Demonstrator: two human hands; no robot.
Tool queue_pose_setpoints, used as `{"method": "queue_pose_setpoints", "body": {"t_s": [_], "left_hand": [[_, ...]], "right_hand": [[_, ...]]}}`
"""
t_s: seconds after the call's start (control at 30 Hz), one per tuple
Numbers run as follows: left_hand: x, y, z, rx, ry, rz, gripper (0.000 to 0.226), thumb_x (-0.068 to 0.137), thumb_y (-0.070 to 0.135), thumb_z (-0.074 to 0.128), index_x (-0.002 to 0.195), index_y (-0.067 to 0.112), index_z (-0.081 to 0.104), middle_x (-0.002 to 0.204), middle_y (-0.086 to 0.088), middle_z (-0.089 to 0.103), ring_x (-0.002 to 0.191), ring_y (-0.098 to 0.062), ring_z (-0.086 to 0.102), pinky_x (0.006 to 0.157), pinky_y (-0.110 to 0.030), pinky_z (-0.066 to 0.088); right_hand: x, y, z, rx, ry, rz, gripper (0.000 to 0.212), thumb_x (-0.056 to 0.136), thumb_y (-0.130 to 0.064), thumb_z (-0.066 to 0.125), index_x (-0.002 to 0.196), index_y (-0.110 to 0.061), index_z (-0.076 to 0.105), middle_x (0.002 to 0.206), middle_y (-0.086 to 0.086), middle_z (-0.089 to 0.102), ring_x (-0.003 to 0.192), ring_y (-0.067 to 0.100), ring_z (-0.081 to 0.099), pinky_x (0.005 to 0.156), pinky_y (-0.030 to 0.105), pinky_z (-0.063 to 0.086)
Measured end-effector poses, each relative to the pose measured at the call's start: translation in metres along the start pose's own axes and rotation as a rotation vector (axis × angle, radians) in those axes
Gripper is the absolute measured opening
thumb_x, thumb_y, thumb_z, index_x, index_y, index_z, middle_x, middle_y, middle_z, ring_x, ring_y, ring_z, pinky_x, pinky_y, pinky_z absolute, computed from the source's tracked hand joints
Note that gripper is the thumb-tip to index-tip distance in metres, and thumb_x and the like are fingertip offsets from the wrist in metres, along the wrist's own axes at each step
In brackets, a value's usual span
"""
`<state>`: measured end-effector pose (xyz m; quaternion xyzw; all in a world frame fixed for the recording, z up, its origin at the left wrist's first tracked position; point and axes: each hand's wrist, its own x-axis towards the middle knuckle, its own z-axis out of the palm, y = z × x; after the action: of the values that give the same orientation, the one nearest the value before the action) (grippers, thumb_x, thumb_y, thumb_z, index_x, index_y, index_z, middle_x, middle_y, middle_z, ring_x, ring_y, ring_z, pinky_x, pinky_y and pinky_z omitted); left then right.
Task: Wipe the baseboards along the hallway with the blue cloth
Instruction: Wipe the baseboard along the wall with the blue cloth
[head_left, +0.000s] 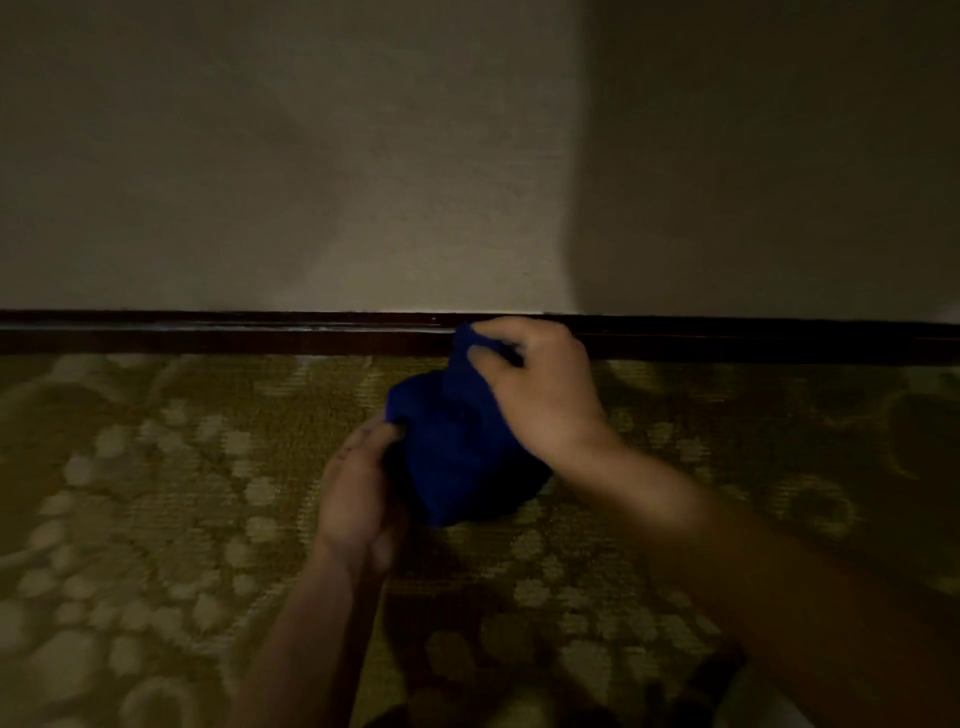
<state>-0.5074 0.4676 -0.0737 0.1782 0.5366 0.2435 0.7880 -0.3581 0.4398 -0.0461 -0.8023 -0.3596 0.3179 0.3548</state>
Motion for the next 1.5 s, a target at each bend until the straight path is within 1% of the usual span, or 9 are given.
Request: {"method": "queue_pose_setpoints", "body": {"t_s": [0.27, 0.37, 0.47, 0.6, 0.73, 0.87, 1.1, 1.23, 1.5], "left_hand": [[-0.027, 0.046, -0.041, -0.027, 0.021, 0.103, 0.046, 0.082, 0.016, 0.056, 0.128, 0.017, 0.061, 0.125, -0.009, 0.067, 0.119, -0.032, 0.062, 0.095, -0.056, 0.049], [-0.024, 0.068, -0.055, 0.004, 0.030, 0.152, 0.040, 0.091, 0.010, 0.052, 0.129, 0.018, 0.060, 0.125, -0.007, 0.068, 0.116, -0.027, 0.064, 0.095, -0.051, 0.050], [-0.013, 0.077, -0.073, 0.090, 0.103, 0.144, 0.035, 0.097, 0.010, 0.049, 0.128, 0.021, 0.061, 0.125, -0.006, 0.066, 0.116, -0.028, 0.063, 0.087, -0.048, 0.055], [0.003, 0.063, -0.103, 0.210, 0.186, 0.058, 0.018, 0.092, 0.018, 0.059, 0.103, 0.025, 0.072, 0.121, -0.004, 0.068, 0.109, -0.029, 0.065, 0.087, -0.054, 0.054], [0.018, 0.057, -0.119, 0.182, 0.150, 0.072, 0.044, 0.083, 0.018, 0.066, 0.126, 0.008, 0.062, 0.125, -0.011, 0.068, 0.113, -0.027, 0.066, 0.095, -0.048, 0.052], [0.027, 0.052, -0.116, 0.178, 0.205, 0.088, 0.043, 0.085, 0.017, 0.068, 0.126, 0.006, 0.062, 0.117, -0.009, 0.072, 0.109, -0.026, 0.068, 0.096, -0.049, 0.052], [0.034, 0.051, -0.111, 0.241, 0.232, 0.109, 0.040, 0.090, 0.019, 0.064, 0.127, 0.004, 0.059, 0.118, -0.010, 0.071, 0.104, -0.024, 0.070, 0.079, -0.039, 0.061], [0.035, 0.058, -0.104, 0.310, 0.138, 0.072, 0.035, 0.096, 0.023, 0.054, 0.126, 0.007, 0.061, 0.123, -0.011, 0.069, 0.112, -0.028, 0.066, 0.094, -0.044, 0.051], [0.035, 0.063, -0.102, 0.337, 0.079, 0.022, 0.037, 0.098, 0.023, 0.047, 0.131, 0.009, 0.057, 0.128, -0.012, 0.065, 0.118, -0.029, 0.062, 0.101, -0.046, 0.047]], "right_hand": [[-0.020, -0.004, -0.021, 0.525, -0.208, 0.709, 0.028, 0.086, -0.002, 0.061, 0.112, -0.013, 0.059, 0.113, 0.014, 0.061, 0.100, 0.031, 0.062, 0.076, 0.042, 0.052], [-0.016, -0.023, 0.006, 0.478, -0.256, 0.668, 0.031, 0.084, -0.001, 0.059, 0.113, -0.010, 0.055, 0.111, 0.017, 0.058, 0.098, 0.031, 0.059, 0.074, 0.040, 0.048], [-0.009, -0.036, 0.032, 0.510, -0.167, 0.668, 0.021, 0.084, -0.008, 0.061, 0.102, -0.019, 0.058, 0.113, 0.012, 0.059, 0.103, 0.029, 0.059, 0.092, 0.048, 0.050], [-0.022, -0.021, 0.072, 0.557, -0.139, 0.683, 0.020, 0.087, -0.024, 0.064, 0.105, -0.029, 0.059, 0.112, 0.003, 0.061, 0.098, 0.023, 0.060, 0.091, 0.045, 0.050], [-0.014, -0.001, 0.085, 0.470, -0.230, 0.660, 0.030, 0.088, -0.032, 0.064, 0.115, -0.030, 0.053, 0.111, -0.004, 0.057, 0.096, 0.018, 0.057, 0.082, 0.036, 0.047], [-0.001, 0.000, 0.086, 0.402, -0.369, 0.640, 0.066, 0.095, -0.032, 0.055, 0.150, -0.027, 0.019, 0.151, 0.003, 0.031, 0.130, 0.027, 0.043, 0.110, 0.045, 0.037], [-0.010, 0.014, 0.091, 0.430, -0.389, 0.535, 0.058, 0.100, -0.035, 0.044, 0.150, -0.032, 0.014, 0.154, 0.000, 0.028, 0.136, 0.027, 0.037, 0.113, 0.049, 0.031], [-0.007, 0.005, 0.087, 0.291, -0.536, 0.446, 0.065, 0.104, -0.034, 0.030, 0.151, -0.026, -0.014, 0.161, -0.003, -0.001, 0.148, 0.022, 0.009, 0.119, 0.036, 0.009], [0.000, 0.007, 0.087, 0.259, -0.512, 0.417, 0.059, 0.104, -0.028, 0.036, 0.151, -0.014, 0.004, 0.154, 0.009, 0.023, 0.137, 0.026, 0.031, 0.108, 0.030, 0.026]]}}
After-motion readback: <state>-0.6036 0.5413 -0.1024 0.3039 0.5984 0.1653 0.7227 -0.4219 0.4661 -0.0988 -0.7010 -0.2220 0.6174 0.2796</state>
